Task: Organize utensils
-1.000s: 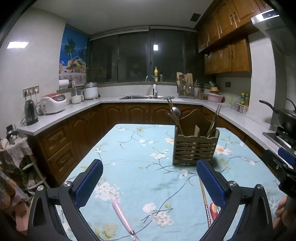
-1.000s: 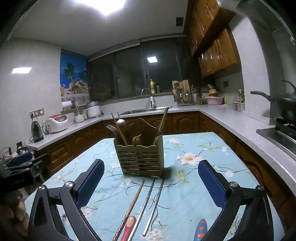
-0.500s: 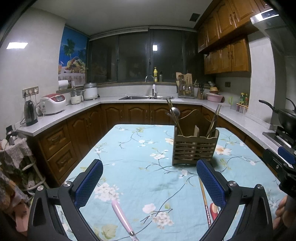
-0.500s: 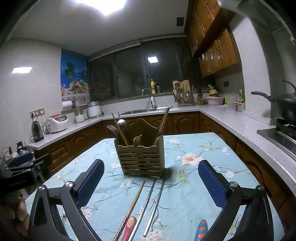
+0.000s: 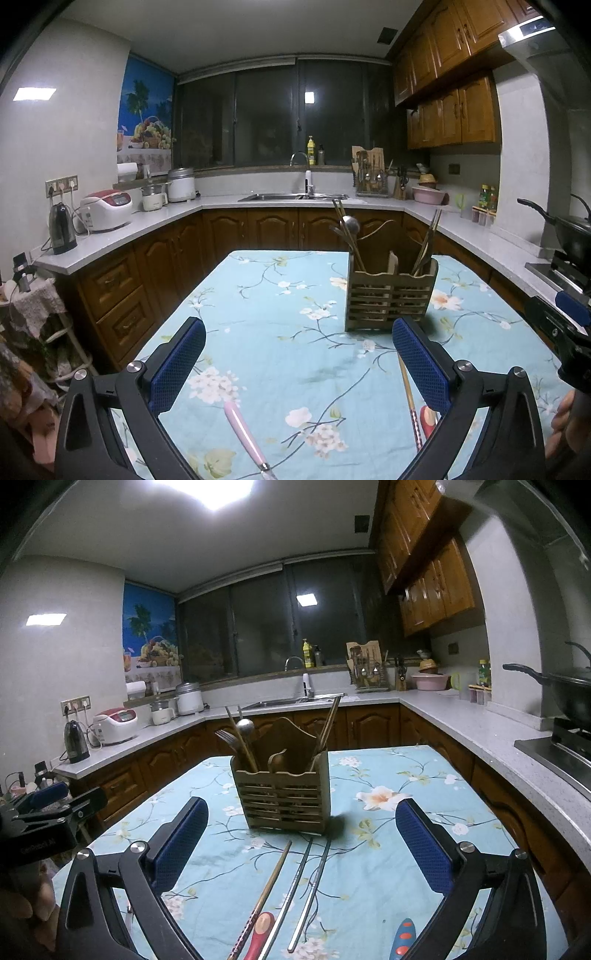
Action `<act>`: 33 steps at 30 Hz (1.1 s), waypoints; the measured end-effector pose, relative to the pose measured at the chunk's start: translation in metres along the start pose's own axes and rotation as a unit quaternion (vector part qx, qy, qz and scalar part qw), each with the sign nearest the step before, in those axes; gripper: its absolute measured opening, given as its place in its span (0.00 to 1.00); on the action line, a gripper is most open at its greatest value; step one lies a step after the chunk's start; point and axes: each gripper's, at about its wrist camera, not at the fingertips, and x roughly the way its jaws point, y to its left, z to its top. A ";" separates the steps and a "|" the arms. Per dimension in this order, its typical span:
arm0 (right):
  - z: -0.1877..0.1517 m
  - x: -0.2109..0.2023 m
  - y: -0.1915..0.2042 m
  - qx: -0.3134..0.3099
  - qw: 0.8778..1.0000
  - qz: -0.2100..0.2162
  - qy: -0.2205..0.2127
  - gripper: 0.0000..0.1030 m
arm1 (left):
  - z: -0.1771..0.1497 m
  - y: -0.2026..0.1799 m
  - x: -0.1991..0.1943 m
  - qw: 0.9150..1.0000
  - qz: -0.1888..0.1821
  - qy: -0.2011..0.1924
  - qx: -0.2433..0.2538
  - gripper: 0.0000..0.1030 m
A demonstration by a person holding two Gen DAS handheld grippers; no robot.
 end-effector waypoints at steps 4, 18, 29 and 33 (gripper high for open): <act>0.000 0.000 0.000 0.000 1.000 0.000 0.000 0.99 | 0.000 0.000 0.001 1.000 0.000 0.001 0.000 0.99; 0.001 0.000 0.002 0.000 1.000 0.001 -0.002 0.99 | -0.005 -0.006 -0.001 1.000 0.005 -0.013 0.011 0.99; 0.003 0.000 0.004 0.000 1.000 0.002 -0.002 0.99 | -0.006 -0.010 0.001 1.000 0.001 -0.006 0.008 0.99; 0.003 0.001 0.004 0.001 1.000 0.002 -0.002 0.99 | -0.005 -0.011 0.003 1.000 0.000 -0.005 0.009 0.99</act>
